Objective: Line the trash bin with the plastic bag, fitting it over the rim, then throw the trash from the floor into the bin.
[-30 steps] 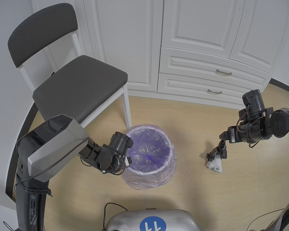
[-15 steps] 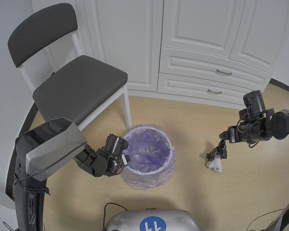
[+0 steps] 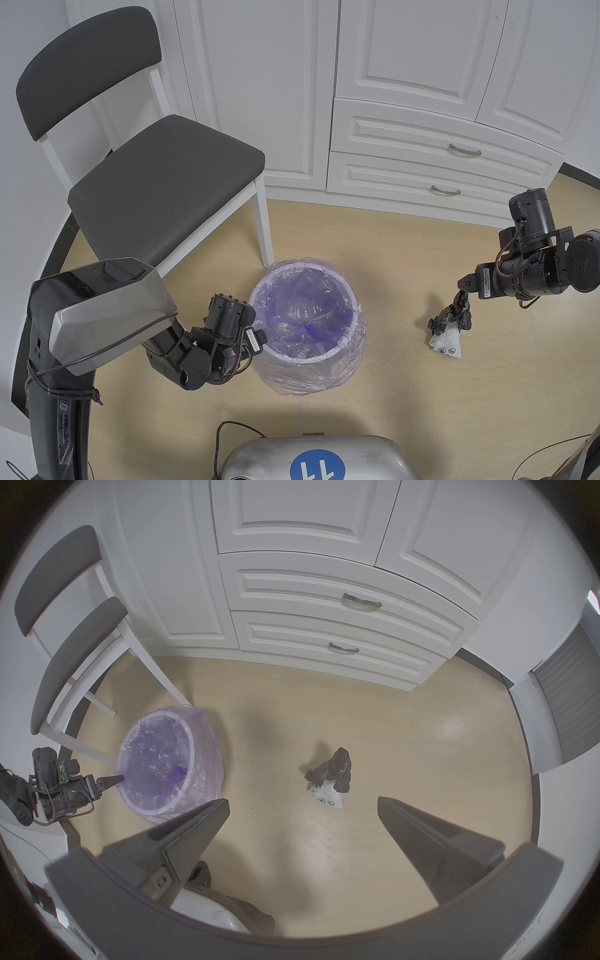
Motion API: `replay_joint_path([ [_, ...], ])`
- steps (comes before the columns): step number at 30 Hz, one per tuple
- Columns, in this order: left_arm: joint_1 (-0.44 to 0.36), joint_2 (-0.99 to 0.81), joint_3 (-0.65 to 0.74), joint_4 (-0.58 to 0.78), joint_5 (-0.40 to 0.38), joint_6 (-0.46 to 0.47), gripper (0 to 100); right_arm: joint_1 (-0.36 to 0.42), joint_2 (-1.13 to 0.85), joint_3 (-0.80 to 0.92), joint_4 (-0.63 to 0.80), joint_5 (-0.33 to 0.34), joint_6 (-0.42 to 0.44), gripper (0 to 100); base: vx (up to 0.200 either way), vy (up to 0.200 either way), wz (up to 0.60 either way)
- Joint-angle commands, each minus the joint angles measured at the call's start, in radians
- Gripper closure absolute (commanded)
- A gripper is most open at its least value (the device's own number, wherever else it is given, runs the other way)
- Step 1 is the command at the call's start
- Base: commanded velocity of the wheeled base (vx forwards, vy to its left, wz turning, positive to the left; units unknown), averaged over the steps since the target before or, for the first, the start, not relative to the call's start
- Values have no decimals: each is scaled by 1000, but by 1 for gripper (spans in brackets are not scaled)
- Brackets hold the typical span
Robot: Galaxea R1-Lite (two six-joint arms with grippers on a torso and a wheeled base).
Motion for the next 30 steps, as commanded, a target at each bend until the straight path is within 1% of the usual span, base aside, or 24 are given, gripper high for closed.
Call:
replay_joint_path([
  [1, -1, -6, 81, -76, 0, 0, 0, 0, -7, 3, 0, 0, 0, 0, 0, 0, 0],
  [5, -1, -3, 107, -150, 0, 3, 0, 0, -5, 5, 0, 0, -2, 0, 0, 0, 0],
  [15, -11, -8, 168, -157, -2, 1, 0, -6, -5, 8, 0, 0, -12, 0, 0, 0, 0],
  [19, -9, -11, 157, -160, 0, 1, 0, -6, -7, 8, 0, 0, -12, 0, 0, 0, 0],
  [24, -11, -24, 153, -200, -2, 8, 0, -12, -7, 8, 0, 0, -14, 0, 0, 0, 0],
  [27, -9, -24, 118, -200, -3, 47, 0, -12, -7, 8, 0, 0, -14, 0, 0, 0, 0],
  [30, -11, -29, 81, -186, -3, 60, 0, -12, -7, 8, 0, 3, -14, 0, 0, 0, 0],
])
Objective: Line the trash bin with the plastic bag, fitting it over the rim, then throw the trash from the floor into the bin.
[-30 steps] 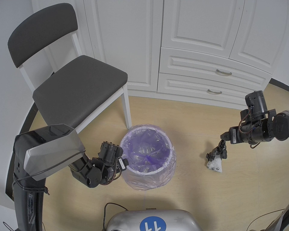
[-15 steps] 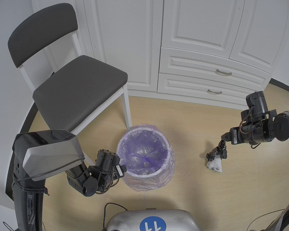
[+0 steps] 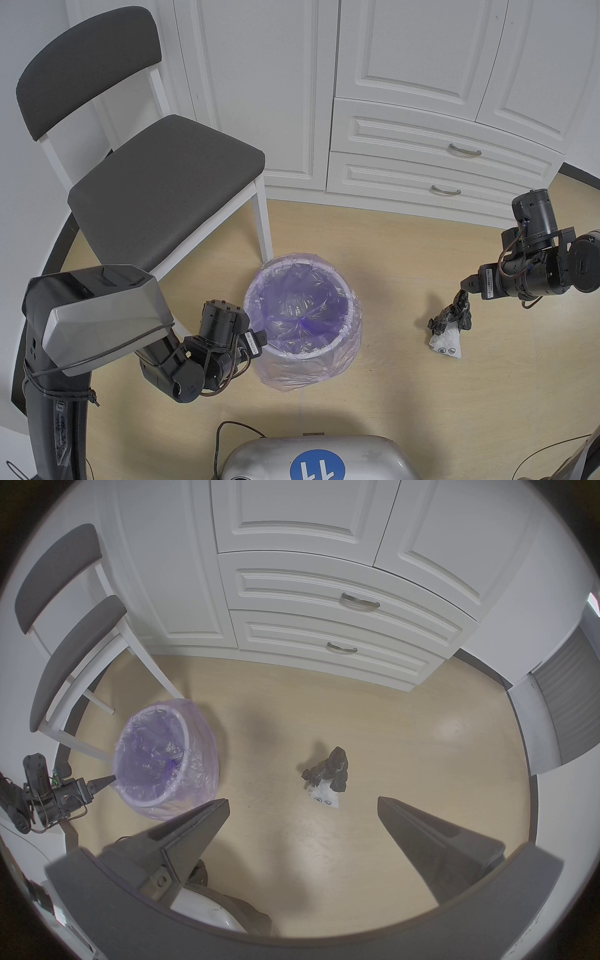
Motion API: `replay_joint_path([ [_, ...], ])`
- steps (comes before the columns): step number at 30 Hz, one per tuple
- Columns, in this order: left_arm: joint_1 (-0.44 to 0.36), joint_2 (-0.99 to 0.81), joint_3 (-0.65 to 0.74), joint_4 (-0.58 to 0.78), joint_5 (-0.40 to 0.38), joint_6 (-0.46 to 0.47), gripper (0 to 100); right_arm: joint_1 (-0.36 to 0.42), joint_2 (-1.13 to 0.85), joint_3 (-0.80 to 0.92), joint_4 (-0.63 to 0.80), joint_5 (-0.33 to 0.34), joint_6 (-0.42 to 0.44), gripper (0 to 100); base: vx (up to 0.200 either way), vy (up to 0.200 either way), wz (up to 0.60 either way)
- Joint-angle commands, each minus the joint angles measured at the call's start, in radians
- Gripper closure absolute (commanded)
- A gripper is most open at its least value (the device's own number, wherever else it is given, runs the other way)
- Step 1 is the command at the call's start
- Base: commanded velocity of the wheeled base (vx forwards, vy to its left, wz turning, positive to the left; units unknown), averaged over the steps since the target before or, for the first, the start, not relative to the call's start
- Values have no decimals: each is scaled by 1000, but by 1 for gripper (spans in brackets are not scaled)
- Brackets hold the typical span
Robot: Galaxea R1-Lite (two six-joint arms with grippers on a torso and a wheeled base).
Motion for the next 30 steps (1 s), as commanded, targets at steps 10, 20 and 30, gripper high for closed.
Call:
replay_joint_path([
  [10, -42, -7, -178, 135, -8, 56, 0, -11, -15, 0, 0, 4, 0, 0, 0, 0, 0],
  [20, -73, 30, -328, 398, 3, 93, 0, -24, -15, 1, 0, 4, -20, 0, 0, 0, 0],
  [30, -77, 88, -357, 405, 6, 95, 0, -28, -21, 12, 0, 4, -23, 0, 0, 0, 0],
])
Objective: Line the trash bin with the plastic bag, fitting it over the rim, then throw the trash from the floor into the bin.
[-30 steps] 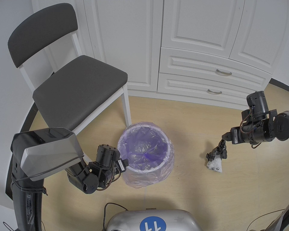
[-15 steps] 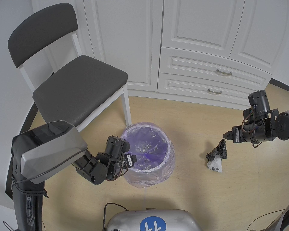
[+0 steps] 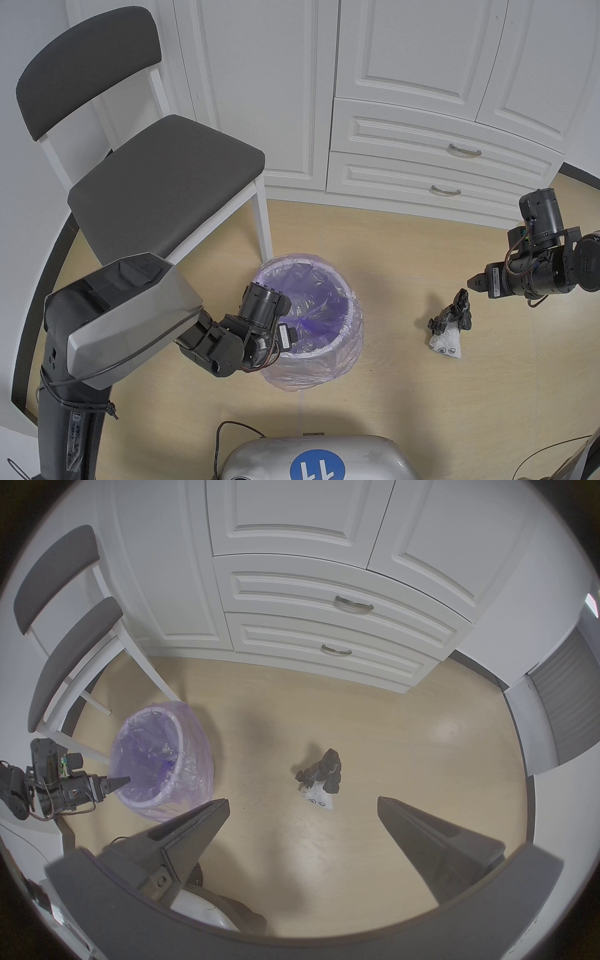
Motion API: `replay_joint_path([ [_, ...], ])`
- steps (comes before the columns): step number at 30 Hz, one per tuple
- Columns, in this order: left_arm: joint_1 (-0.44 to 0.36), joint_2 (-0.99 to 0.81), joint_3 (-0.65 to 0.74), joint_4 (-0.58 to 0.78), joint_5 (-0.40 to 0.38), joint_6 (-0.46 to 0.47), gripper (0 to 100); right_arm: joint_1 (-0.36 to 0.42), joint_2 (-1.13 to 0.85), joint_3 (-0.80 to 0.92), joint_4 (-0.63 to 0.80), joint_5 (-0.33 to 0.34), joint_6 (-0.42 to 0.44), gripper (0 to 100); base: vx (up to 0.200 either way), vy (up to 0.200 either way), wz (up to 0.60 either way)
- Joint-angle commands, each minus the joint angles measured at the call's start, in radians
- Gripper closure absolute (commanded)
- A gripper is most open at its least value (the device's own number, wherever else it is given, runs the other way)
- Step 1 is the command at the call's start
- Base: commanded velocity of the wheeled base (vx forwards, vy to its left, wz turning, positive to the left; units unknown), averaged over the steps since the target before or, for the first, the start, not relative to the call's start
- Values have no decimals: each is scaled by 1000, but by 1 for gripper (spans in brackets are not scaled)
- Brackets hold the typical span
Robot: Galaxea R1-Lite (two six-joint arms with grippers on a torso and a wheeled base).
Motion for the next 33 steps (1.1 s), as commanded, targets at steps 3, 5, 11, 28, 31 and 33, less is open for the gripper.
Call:
replay_joint_path([
  [3, -10, 34, 12, 2, 1, 0, 0, 0, -3, 4, 0, 0, -7, 0, 0, 0, 0],
  [5, -18, 26, 44, -7, 4, -2, 0, 0, -8, 6, 0, 0, -7, 0, 0, 0, 0],
  [11, -35, -26, 128, -21, 29, -10, 0, 0, -17, 12, 0, 0, -7, 0, 0, 0, 0],
  [28, -26, -230, 199, -75, 29, 4, 0, -17, -5, 24, 0, 0, -46, 0, 0, 0, 0],
  [31, -21, -295, 257, -88, 10, 52, 0, -26, 1, 24, 1, 0, -47, 0, 0, 0, 0],
  [33, -18, -347, 320, -102, -36, 108, 0, -33, 18, 23, 1, 3, -50, 0, 0, 0, 0],
])
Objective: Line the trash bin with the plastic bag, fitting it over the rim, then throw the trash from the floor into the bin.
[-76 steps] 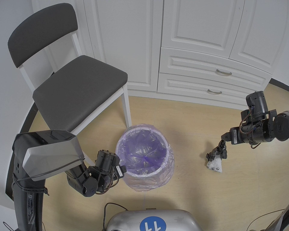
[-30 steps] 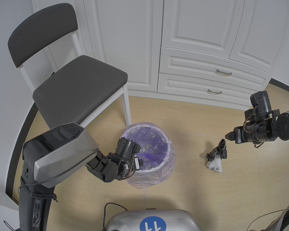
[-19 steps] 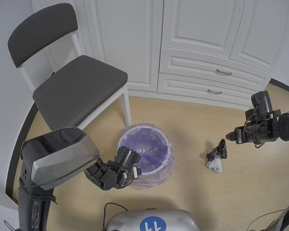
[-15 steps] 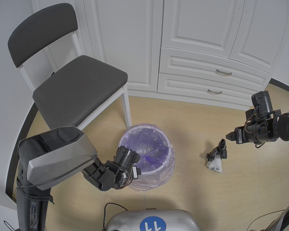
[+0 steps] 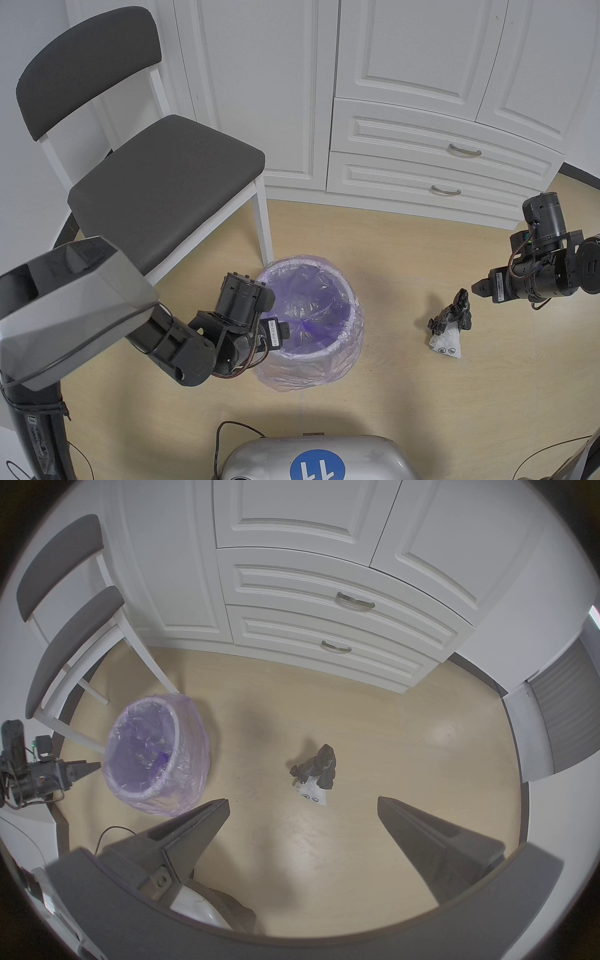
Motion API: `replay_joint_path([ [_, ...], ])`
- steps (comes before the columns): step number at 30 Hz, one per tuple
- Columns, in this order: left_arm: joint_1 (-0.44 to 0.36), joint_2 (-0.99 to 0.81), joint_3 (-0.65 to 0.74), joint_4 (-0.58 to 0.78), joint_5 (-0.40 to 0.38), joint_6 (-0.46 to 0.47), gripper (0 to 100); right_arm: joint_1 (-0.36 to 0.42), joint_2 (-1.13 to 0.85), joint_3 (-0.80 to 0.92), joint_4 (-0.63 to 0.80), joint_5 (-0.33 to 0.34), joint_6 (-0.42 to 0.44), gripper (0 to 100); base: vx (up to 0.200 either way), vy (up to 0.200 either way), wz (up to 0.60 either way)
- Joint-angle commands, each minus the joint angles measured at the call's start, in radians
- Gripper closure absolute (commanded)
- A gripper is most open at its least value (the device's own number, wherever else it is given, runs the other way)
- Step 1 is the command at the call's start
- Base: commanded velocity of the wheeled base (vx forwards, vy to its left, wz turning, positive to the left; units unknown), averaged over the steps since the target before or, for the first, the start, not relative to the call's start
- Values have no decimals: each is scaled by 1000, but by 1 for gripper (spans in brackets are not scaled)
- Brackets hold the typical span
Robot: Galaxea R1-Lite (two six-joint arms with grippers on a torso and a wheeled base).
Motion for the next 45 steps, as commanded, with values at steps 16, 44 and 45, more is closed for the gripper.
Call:
replay_joint_path([
  [16, 117, -425, 538, -454, -310, 328, 0, -156, 444, -102, -229, 40, -29, 0, 0, 0, 0],
  [44, 169, -490, 530, -461, -319, 338, 0, -273, 1093, -616, -533, 110, 285, 0, 0, 0, 0],
  [45, 169, -488, 530, -461, -319, 338, 0, -273, 1101, -628, -533, 110, 294, 0, 0, 0, 0],
])
